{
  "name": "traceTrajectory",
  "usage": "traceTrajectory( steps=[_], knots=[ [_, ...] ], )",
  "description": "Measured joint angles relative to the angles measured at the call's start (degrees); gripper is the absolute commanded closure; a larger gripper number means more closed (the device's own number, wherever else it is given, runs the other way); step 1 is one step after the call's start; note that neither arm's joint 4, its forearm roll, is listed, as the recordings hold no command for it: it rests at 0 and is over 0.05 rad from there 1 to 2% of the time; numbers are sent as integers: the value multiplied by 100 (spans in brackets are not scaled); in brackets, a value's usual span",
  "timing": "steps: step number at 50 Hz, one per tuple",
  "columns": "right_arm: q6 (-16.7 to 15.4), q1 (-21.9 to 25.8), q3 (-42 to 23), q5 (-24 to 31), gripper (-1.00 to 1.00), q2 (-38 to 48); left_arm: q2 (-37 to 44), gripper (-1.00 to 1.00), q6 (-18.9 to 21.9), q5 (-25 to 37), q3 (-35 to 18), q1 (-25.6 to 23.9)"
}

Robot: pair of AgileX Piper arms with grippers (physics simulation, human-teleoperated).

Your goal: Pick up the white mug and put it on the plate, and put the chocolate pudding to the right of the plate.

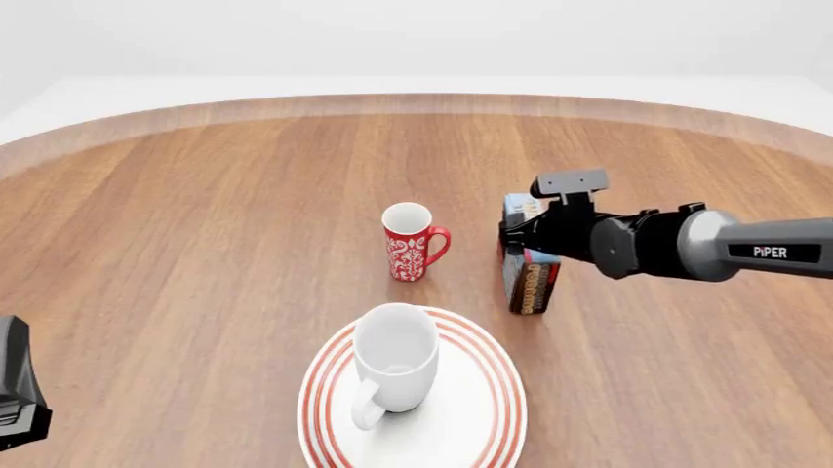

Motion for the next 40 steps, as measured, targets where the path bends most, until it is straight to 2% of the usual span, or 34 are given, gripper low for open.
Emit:
traceTrajectory(
  steps=[22,40],
  knots=[
    [-118,-71,91,-62,100,-67,0,-100,0,-5,0,-1],
    [-100,-77,201,107,100,-263,0,-100,0,-5,0,0]
  ],
)
